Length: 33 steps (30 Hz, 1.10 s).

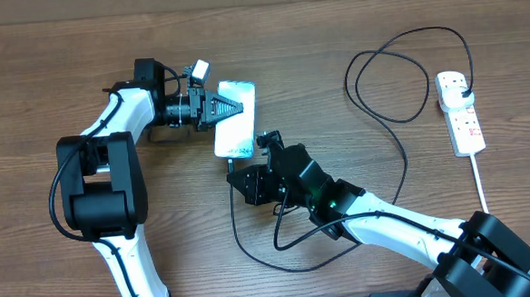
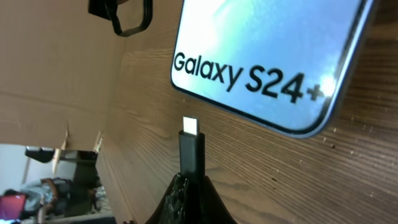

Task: Plug charger to phone and switch on socket
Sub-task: 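Align the plug with the phone's port and push it upward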

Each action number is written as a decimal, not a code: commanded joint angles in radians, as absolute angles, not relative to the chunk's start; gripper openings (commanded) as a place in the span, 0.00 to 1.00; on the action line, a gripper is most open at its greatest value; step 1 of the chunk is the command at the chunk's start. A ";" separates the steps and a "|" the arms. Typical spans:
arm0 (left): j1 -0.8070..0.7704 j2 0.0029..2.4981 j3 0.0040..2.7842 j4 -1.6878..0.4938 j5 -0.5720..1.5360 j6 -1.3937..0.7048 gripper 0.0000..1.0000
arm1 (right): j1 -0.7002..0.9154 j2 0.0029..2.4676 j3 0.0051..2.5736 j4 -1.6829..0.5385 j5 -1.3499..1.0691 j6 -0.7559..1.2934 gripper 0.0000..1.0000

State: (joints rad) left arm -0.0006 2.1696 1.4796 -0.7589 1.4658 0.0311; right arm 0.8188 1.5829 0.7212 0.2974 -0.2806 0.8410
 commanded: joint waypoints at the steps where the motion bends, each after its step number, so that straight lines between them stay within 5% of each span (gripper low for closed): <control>1: -0.008 2.178 1.480 -0.753 1.511 0.018 0.04 | 0.826 1.584 0.721 0.302 -0.273 0.920 0.04; 33: -0.047 2.178 1.480 -0.717 1.508 -0.034 0.04 | 0.846 1.585 0.721 0.287 -0.157 0.856 0.04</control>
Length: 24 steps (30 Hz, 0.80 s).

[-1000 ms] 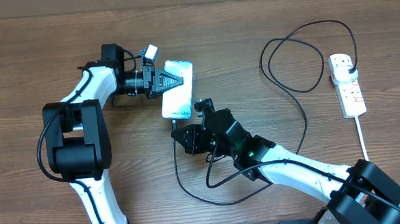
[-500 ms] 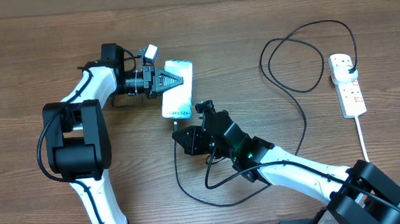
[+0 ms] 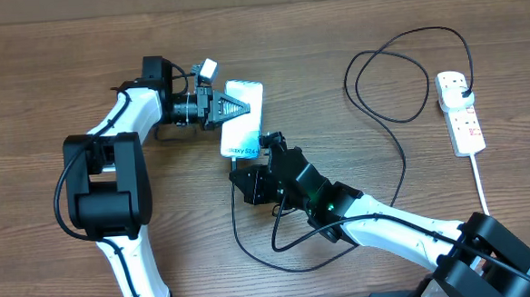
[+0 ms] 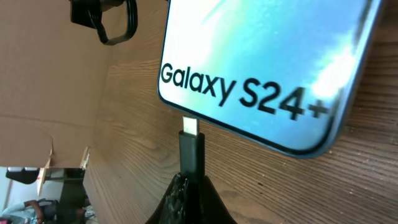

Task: Plug charger to phone and switch on socket
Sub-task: 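Align the plug with the phone's port and push it upward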

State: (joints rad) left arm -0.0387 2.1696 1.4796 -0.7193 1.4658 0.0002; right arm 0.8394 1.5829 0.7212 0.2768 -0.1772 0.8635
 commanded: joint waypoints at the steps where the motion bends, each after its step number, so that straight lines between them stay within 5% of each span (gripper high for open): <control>1: -0.047 2.178 1.480 -0.717 1.508 -0.034 0.04 | 0.847 1.585 0.721 0.286 -0.157 0.856 0.04; 24: -0.046 2.178 1.480 -0.712 1.470 -0.061 0.04 | 0.840 1.585 0.721 0.266 -0.079 0.855 0.04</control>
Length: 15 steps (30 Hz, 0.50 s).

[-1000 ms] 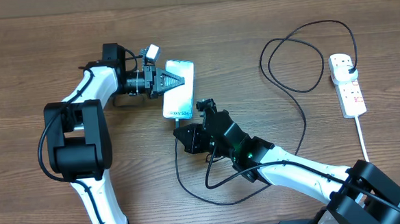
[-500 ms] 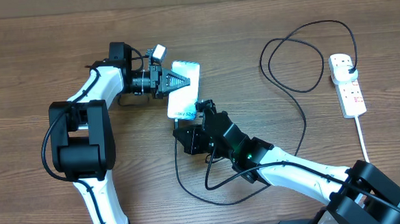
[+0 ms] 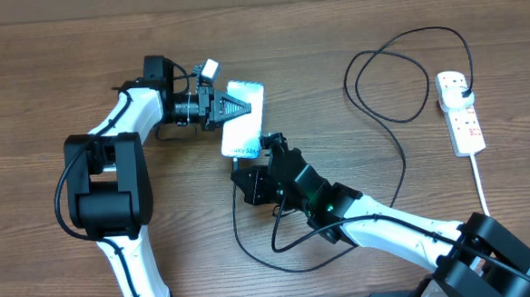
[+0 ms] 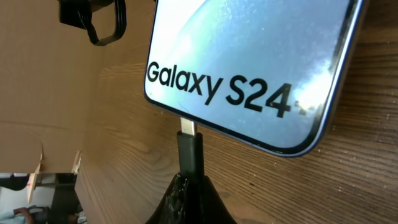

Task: Plug charger to phone and switch on socket
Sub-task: 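Align the plug with the phone's port and push it upward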

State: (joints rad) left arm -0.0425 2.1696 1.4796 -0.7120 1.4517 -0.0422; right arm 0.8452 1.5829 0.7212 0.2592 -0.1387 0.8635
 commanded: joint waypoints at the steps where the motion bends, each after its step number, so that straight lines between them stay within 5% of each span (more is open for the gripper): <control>1: -0.046 2.178 1.480 -0.706 1.462 -0.061 0.04 | 0.840 1.585 0.721 0.266 -0.079 0.855 0.03; 15: -0.044 2.178 1.480 -0.700 1.456 -0.068 0.04 | 0.817 1.585 0.721 0.264 -0.165 0.855 0.04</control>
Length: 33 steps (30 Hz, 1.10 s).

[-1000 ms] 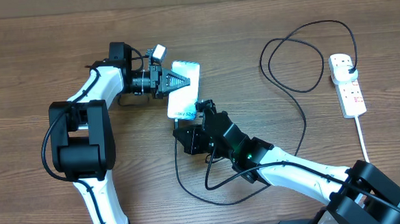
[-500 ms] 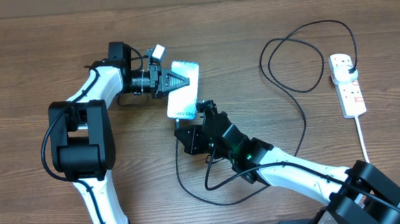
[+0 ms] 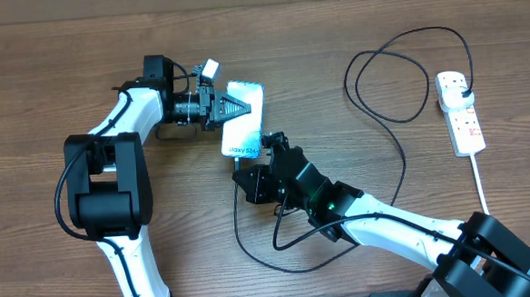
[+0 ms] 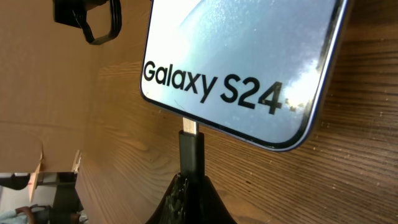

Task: Plug charger to phone and switch on socket
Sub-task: 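Align the plug with the phone's port and push it upward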

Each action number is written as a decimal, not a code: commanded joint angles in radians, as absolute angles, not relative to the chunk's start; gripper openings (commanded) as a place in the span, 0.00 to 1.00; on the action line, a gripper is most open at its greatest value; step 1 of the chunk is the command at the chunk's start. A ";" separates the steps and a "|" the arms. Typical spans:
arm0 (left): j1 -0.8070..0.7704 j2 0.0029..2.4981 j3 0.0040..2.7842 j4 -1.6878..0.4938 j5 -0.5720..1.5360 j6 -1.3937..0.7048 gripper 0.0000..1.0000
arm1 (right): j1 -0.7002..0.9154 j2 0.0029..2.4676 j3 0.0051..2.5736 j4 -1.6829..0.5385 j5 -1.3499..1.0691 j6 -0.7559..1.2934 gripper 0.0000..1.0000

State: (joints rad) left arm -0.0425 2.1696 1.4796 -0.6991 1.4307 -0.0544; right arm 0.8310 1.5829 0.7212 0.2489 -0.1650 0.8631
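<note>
A phone [image 3: 243, 120] with "Galaxy S24" on its lit screen [image 4: 249, 56] lies flat on the wooden table. My left gripper [image 3: 237, 107] lies across its upper part, its black fingers closed on it. My right gripper [image 4: 191, 186] is shut on the black charger plug [image 4: 191, 152], whose metal tip [image 4: 189, 127] meets the phone's bottom edge. How deep the tip sits cannot be told. The black cable [image 3: 401, 150] runs from the plug in loops to the white socket strip [image 3: 460, 113] at the right, where it is plugged in.
The cable makes a loop [image 3: 257, 249] near the table's front under my right arm and a wider one [image 3: 389, 78] at the back right. The strip's white lead [image 3: 481, 183] runs toward the front edge. Cardboard [image 4: 43, 62] stands behind the table.
The phone's bottom edge sits a little nearer over the plug's metal tip in the right wrist view. My right gripper has shifted slightly toward the phone. The left gripper has not moved.
The plug tip stood clear of the phone's bottom edge, held in my right gripper, while my left gripper held the phone. The phone was then turned and shifted right, with the tip at its edge. The gap has since closed further.
</note>
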 commanded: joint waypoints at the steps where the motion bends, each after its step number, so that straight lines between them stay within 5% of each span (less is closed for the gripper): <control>1: -0.044 2.178 1.480 -0.700 1.456 -0.068 0.04 | 0.817 1.585 0.721 0.265 -0.165 0.855 0.03; 33: -0.043 2.178 1.480 -0.693 1.456 -0.068 0.04 | 0.770 1.585 0.721 0.238 -0.159 0.865 0.04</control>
State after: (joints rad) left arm -0.0425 2.1696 1.4796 -0.6868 1.4239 -0.0540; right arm 0.8024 1.5829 0.7216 0.2367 -0.2043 0.8635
